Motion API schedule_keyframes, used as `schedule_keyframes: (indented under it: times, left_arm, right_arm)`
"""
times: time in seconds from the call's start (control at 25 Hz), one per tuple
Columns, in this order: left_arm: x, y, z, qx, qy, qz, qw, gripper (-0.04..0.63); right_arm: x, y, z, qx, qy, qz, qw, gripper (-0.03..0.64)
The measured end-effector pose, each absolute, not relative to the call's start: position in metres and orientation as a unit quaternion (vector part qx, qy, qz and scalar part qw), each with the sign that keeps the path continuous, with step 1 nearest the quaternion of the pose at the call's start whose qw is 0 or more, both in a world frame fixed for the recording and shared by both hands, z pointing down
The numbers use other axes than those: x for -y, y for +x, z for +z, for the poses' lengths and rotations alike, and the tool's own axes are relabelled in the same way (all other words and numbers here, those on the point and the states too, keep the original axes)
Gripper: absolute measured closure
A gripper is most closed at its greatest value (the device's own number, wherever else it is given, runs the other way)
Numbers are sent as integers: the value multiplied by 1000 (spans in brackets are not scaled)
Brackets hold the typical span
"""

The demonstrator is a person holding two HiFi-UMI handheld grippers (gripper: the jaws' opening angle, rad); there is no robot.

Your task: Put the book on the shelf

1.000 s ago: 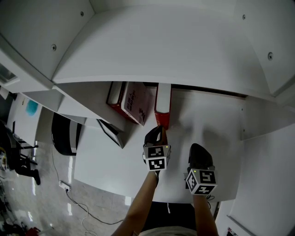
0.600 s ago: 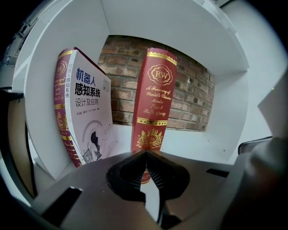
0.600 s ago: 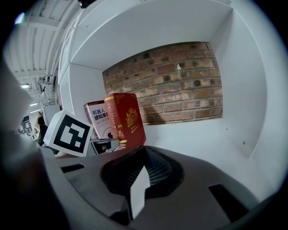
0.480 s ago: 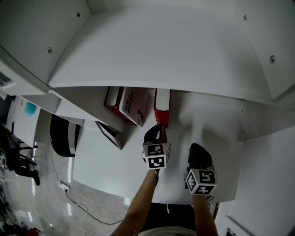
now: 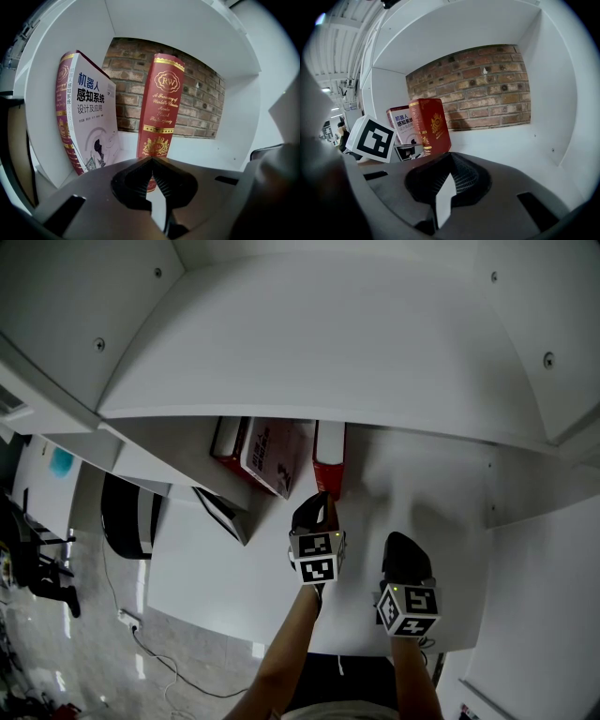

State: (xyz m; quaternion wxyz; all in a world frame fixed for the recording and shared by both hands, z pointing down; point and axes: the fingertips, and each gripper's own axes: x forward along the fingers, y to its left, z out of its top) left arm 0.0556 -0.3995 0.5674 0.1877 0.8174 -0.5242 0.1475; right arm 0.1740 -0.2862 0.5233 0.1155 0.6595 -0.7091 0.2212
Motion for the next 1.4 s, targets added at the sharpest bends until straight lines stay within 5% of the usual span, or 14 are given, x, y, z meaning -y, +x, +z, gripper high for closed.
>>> schedule_keyframes:
  times: [1.4]
  left_arm:
    - [282, 25, 472, 544, 814, 76, 189, 580]
  right_arm:
    - [257, 146, 467, 742, 644, 167, 85, 601]
